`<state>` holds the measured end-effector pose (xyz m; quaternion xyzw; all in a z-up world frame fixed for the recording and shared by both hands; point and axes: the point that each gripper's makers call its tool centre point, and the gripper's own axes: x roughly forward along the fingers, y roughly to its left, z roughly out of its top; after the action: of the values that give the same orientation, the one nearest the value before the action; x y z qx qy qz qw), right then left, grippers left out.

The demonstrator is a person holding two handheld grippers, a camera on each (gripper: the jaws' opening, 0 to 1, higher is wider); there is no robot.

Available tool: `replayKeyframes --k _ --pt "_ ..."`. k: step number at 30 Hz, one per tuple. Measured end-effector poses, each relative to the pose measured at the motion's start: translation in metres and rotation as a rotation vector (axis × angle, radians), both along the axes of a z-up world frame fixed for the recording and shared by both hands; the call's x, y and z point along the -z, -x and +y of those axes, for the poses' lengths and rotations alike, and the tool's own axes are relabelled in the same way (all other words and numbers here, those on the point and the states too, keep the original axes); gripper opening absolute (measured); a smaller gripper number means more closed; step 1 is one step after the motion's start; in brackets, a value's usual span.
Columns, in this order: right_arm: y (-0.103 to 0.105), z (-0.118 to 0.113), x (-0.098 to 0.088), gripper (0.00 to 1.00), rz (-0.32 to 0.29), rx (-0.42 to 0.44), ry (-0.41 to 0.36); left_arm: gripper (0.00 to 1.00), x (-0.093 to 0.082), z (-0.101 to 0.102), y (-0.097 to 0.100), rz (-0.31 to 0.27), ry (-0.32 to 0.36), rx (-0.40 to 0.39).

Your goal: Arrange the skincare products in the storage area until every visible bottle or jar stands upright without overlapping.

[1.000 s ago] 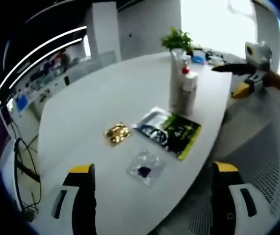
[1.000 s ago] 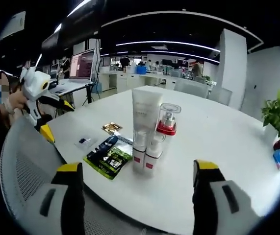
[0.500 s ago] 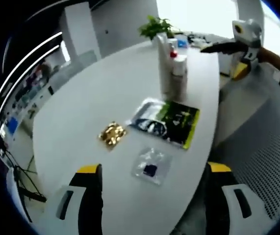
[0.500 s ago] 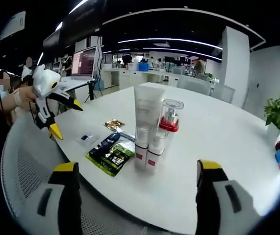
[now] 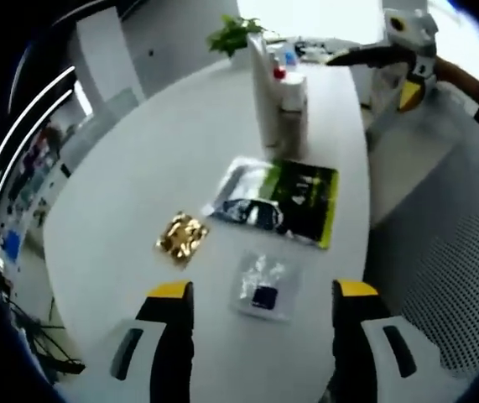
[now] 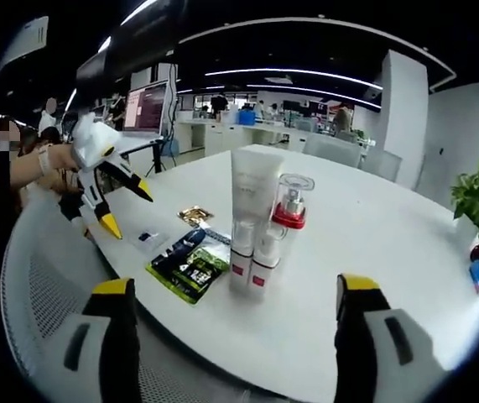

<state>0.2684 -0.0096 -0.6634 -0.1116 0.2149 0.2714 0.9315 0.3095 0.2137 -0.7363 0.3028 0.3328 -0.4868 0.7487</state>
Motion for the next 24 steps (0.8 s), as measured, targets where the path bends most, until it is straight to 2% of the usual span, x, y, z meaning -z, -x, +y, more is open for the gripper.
replayKeyframes --k 5,9,15,18,24 --pt "-0.001 -0.003 -0.003 0.97 -0.014 0.018 -0.015 0.59 0.007 -0.001 0.0 0.013 -0.024 0.039" --pt "-0.001 -0.003 -0.001 0.97 0.003 0.021 -0.015 0.59 0.018 0.0 0.0 0.017 -0.068 0.096" --pt "-0.001 -0.003 0.0 0.96 -0.003 0.024 -0.003 0.55 0.027 -0.001 -0.007 0.041 -0.081 0.092" --pt "-0.001 -0.003 -0.002 0.95 -0.018 0.023 0.011 0.55 0.032 -0.001 -0.007 0.06 -0.088 0.086" --pt "-0.001 -0.003 0.001 0.95 0.0 0.025 0.015 0.51 0.039 -0.006 -0.002 0.101 -0.094 0.114"
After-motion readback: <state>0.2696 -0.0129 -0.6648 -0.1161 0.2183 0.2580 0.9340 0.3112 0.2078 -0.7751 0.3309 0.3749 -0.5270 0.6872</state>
